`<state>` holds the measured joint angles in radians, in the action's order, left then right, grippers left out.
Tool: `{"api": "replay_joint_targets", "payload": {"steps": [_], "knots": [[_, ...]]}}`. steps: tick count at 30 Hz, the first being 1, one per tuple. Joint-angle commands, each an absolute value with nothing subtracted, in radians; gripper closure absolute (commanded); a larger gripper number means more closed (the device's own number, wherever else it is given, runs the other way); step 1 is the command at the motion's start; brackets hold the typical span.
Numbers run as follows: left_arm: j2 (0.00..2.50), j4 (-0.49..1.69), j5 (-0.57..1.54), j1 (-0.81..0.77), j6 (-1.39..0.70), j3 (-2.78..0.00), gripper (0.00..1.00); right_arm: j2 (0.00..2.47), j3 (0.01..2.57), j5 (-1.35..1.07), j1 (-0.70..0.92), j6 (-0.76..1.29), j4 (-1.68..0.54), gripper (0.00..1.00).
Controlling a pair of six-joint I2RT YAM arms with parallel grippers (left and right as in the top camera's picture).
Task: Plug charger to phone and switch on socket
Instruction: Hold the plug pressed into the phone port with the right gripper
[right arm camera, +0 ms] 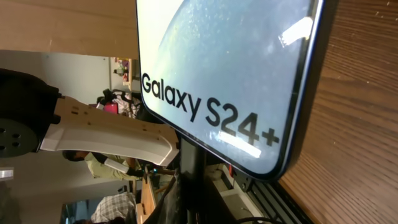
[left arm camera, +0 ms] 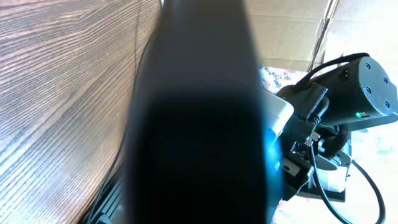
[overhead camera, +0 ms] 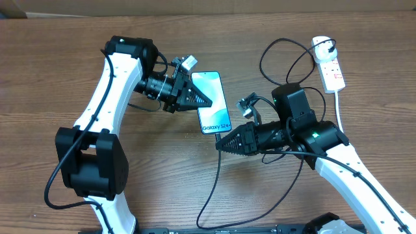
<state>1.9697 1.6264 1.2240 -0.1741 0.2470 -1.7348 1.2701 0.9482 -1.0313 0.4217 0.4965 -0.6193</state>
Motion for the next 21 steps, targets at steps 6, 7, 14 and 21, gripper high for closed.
{"api": "replay_joint_targets", "payload": {"steps": [6,7,14,21], "knots": [[1.969,1.657,1.220,-0.211,0.292,-1.740,0.96,1.271,0.979,-0.958,0.410,0.498,-0.553,0.93],[1.969,1.657,1.220,-0.211,0.292,-1.740,0.96,1.271,0.979,-0.958,0.410,0.498,-0.554,0.93],[1.969,1.656,1.220,-0.210,0.292,-1.740,0.96,1.271,0.979,-0.959,0.410,0.498,-0.554,0.92],[1.969,1.641,1.223,-0.210,0.292,-1.740,0.96,1.271,0.979,-0.959,0.410,0.499,-0.554,0.76]]}}
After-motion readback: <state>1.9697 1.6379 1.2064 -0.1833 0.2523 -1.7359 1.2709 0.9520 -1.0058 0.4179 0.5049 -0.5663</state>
